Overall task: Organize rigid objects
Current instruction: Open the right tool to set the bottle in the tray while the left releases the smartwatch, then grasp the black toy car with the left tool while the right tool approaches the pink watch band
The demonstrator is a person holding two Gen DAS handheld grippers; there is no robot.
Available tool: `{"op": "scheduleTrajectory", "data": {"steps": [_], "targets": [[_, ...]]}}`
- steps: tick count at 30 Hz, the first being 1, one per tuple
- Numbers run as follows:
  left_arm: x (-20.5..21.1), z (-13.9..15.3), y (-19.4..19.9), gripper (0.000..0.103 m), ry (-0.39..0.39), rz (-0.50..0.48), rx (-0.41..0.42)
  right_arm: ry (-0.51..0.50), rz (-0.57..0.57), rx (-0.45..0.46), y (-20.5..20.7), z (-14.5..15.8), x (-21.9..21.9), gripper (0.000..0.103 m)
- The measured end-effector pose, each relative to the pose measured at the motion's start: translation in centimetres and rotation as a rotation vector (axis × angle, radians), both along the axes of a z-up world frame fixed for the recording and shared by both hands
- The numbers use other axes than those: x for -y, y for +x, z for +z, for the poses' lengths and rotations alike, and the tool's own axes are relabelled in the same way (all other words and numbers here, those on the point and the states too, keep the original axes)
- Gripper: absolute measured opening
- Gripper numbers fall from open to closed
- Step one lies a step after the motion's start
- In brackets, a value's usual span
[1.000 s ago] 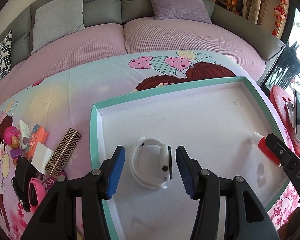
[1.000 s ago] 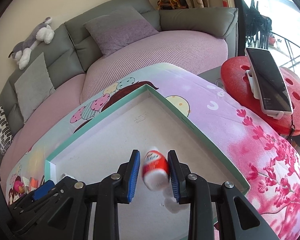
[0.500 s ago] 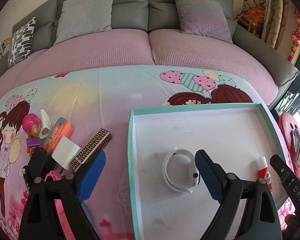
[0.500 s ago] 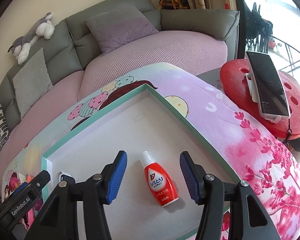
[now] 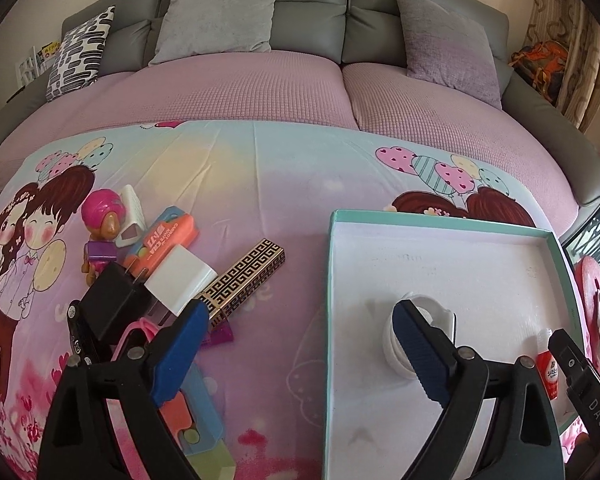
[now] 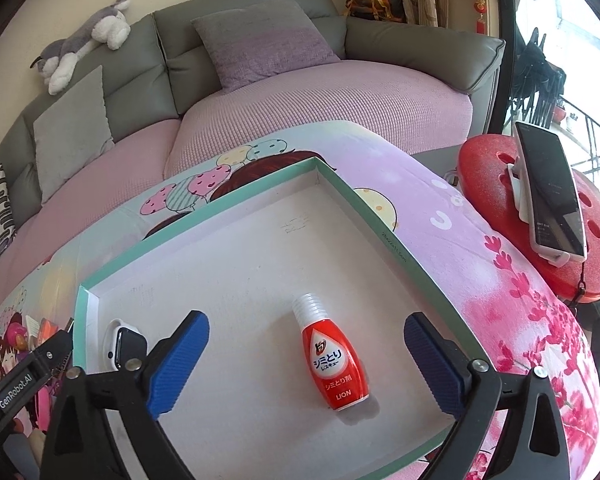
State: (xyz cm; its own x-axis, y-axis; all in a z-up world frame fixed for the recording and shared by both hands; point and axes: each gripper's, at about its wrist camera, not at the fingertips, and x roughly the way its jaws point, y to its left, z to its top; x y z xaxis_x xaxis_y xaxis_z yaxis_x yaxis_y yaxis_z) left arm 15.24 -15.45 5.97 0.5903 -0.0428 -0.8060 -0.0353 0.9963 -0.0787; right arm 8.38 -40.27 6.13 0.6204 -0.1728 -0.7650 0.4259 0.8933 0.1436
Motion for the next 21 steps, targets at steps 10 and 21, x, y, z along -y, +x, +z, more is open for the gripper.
{"op": "scheduleTrajectory", "data": {"steps": [10,21], "targets": [[-3.0,0.2,-1.3,0.1,-0.001,0.07,0.039,-0.048,0.06,0.014,0.5,0.7,-2.3,0.103],[-8.7,2.4,-2.9,0.103,0.028,0.198,0.1,-0.002,0.288,0.068,1.4,3.2,-8.6,0.103]]}}
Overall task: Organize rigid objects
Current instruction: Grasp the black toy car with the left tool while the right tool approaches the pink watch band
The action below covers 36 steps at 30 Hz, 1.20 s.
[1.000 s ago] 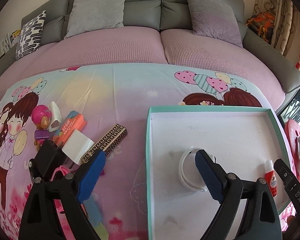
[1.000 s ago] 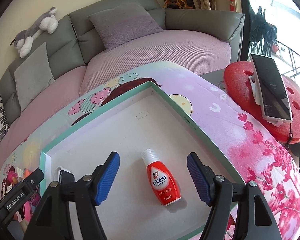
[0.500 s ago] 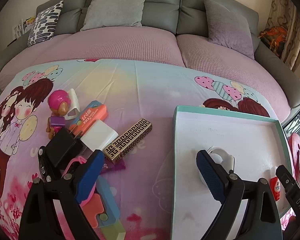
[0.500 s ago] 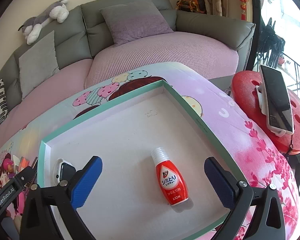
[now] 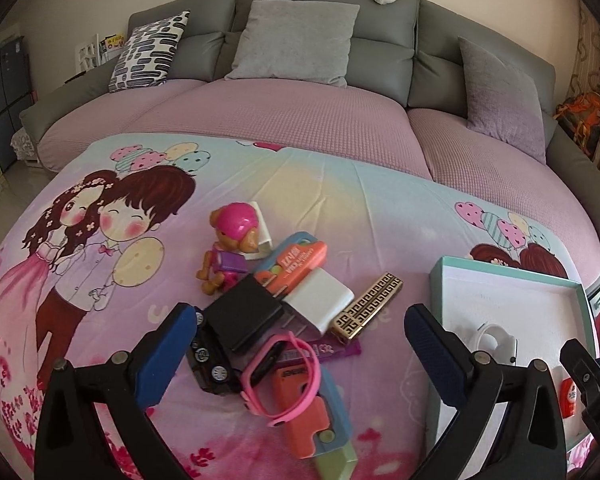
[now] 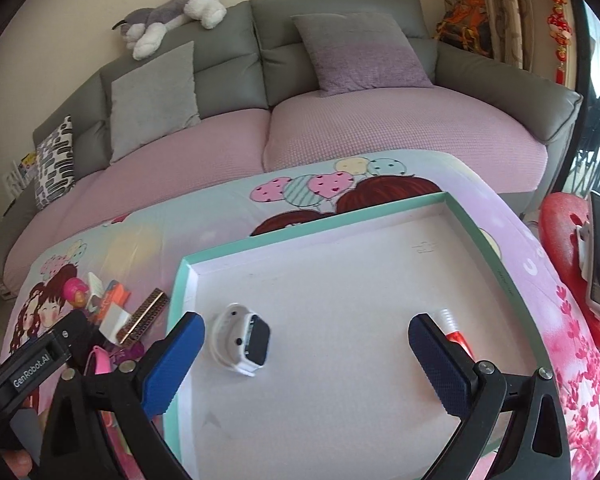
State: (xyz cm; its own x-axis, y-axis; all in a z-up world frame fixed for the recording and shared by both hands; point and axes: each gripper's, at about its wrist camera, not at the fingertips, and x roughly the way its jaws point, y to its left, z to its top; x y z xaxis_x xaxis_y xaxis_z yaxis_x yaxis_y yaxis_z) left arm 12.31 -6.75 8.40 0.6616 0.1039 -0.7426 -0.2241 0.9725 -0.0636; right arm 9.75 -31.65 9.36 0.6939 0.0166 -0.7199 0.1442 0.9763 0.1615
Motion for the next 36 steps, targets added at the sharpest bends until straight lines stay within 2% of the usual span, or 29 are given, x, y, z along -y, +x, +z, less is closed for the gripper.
{"op": "scheduleTrajectory", "data": {"steps": [5,8,18,26,29,36], "targets": [[-2.2,-0.4,-1.2,0.103,-0.026,0.061,-0.017,0.066,0.12,-0.039,0.6,-0.3,-3.1,0.103],[-3.2,-1.4,-1.5,0.103,-0.053,0.065,-0.054,0.039,0.187,-0.071,0.8,-0.8,-5.4,0.103],[-7.9,-2.2,-2.0,0.103,-0.005,0.116,-0.093,0.012,0.268,-0.135,1.5,-2.0,-10.3,0.103],[-10.9,-2.0,-2.5,0.103,0.085,0.13,-0.12,0.013,0.315,-0.113,1.2,-1.7,-13.1,0.103],[-11.7,-2.3,-2.7,0.103,0.04,0.117,-0.123,-0.012,0.314,-0.11,1.2,-1.8,-13.7,0.103],[-13.9,-3.7,-2.8,0.103,-0.066,0.12,-0.151,0.005,0.295,-0.114,1.4,-2.4,-13.9,0.103]]}}
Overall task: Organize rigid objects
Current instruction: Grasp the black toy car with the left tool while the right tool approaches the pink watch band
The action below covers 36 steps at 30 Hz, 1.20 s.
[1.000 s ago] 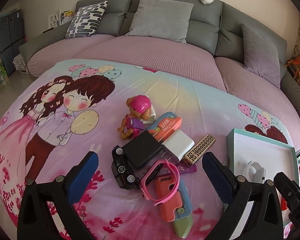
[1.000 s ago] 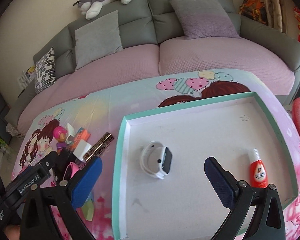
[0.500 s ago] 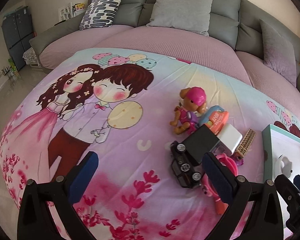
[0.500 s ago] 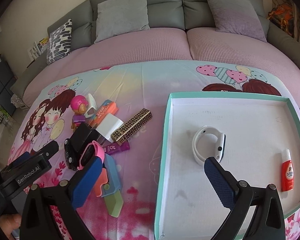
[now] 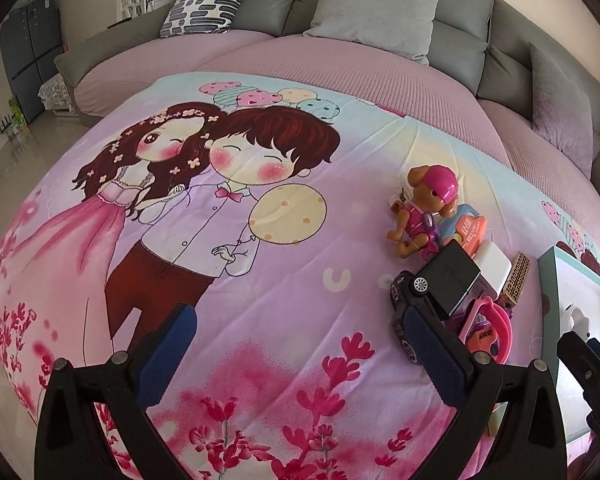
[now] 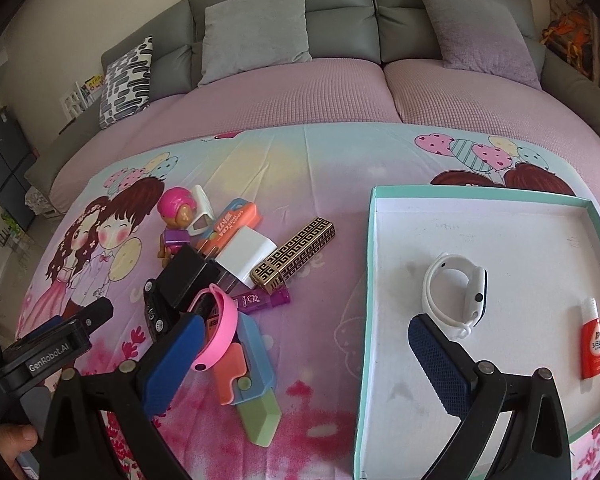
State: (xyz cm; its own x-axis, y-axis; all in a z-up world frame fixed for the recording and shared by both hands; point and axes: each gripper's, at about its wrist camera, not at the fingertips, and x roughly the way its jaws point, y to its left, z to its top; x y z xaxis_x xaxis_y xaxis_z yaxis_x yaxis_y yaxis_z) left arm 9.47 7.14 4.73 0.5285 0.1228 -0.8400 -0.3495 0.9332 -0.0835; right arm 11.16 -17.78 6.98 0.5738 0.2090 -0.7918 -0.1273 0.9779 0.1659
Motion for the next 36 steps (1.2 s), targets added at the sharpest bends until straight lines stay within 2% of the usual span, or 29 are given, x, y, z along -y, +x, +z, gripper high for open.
{"op": "scheduleTrajectory", "data": {"steps": [9,17,22,25,28,31,33,36], "targets": [[0.2,-1.2,0.9,0.103,-0.119,-0.067,-0.011,0.017,0.055,-0.005,-0.1,-0.6,-1.9,0.103],[2.3,-2.3,2.2,0.103,-0.18,-0.14,-0.032,0.03,0.0,0.008,0.0,-0.2,-0.8,0.103],[3.8,-2.8,3.2,0.101,-0.173,-0.17,-0.039,0.04,-0.01,0.002,0.1,-0.3,-0.5,0.103],[4.8,-2.9,3.5,0.093,-0.163,-0.19,-0.036,0.035,-0.014,0.004,0.0,-0.3,-0.4,0.103],[4.7,-2.8,3.4,0.084,-0.194,-0.205,-0.024,0.039,-0.02,0.003,0.0,-0.3,-0.3,0.103],[4.4,-2.7,3.0,0.071,-0.229,-0.219,-0.018,0.038,-0.021,0.0,0.1,-0.3,-0.3,0.103],[4.2,-2.7,2.7,0.055,-0.239,-0.221,-0.016,0.037,-0.02,-0.001,0.1,-0.4,-0.4,0.103],[3.9,-2.8,2.3,0.047,-0.254,-0.224,-0.015,0.038,-0.02,-0.002,0.1,-0.4,-0.3,0.103]]}}
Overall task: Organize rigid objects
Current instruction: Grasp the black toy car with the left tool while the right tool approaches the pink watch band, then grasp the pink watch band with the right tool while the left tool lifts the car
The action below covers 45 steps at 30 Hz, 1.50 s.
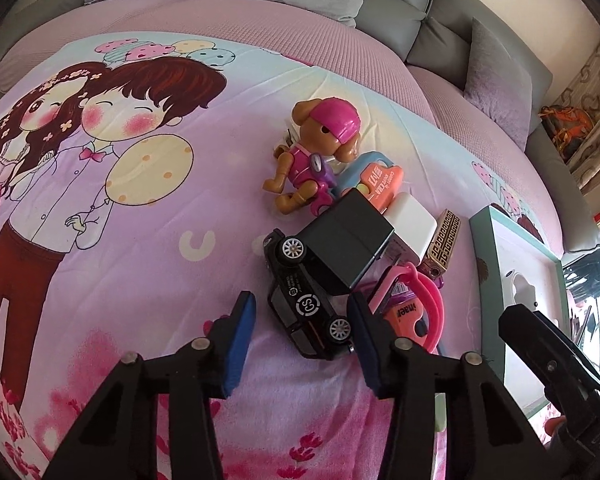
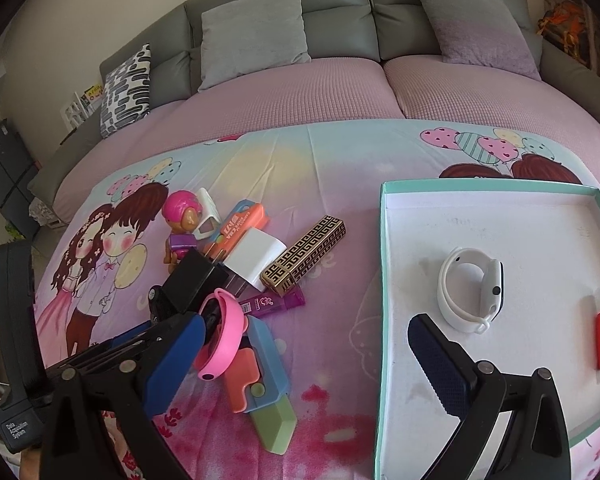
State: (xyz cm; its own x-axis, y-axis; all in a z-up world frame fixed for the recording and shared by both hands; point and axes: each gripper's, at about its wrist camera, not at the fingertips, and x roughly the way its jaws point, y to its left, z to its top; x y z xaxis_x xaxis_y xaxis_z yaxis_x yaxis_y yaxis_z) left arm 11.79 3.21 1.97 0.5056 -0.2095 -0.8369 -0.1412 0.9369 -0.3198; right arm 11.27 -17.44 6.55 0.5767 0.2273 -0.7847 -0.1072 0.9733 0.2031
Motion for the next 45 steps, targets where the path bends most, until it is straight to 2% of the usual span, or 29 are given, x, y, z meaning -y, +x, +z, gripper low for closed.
{"op": "scheduleTrajectory", "data": {"steps": [2,13,18,21,26,33,41,45], "targets": [[0.0,0.2,-0.1,0.042,0.007,-0.001,0.005,0.0,-0.002,-0.003,0.0,-0.1,0.0,0.103],[0.6,-0.4,0.5,0.041,0.054,0.003,0.006,-0.003,0.03,-0.005,-0.1,-0.3,-1.0,0.103],[-0.6,-0.2,0.3,0.04,0.114,0.05,0.005,-0.01,0.045,-0.011,0.0,-0.6,-1.5,0.103],[-1.4,-0.3,0.2,0.039,0.091,0.059,0.005,-0.015,0.057,-0.017,0.0,-0.8,-2.0,0.103],[-2.4,-0.2,-0.1,0.039,0.097,0.08,0.01,-0.032,0.103,-0.022,-0.1,-1.4,-3.6,0.102],[-3.5,-0.2,-0.2,0.039,0.084,0.1,0.014,-0.085,0.17,-0.031,-0.4,-2.2,-5.9,0.094],[-4.1,-0.4,-0.3,0.039,0.046,0.104,0.03,-0.167,0.224,-0.023,-0.5,-3.1,-7.8,0.09],[-4.0,-0.5,0.2,0.039,0.047,0.101,0.035,-0.212,0.239,-0.02,-0.5,-3.6,-8.8,0.083]]}}
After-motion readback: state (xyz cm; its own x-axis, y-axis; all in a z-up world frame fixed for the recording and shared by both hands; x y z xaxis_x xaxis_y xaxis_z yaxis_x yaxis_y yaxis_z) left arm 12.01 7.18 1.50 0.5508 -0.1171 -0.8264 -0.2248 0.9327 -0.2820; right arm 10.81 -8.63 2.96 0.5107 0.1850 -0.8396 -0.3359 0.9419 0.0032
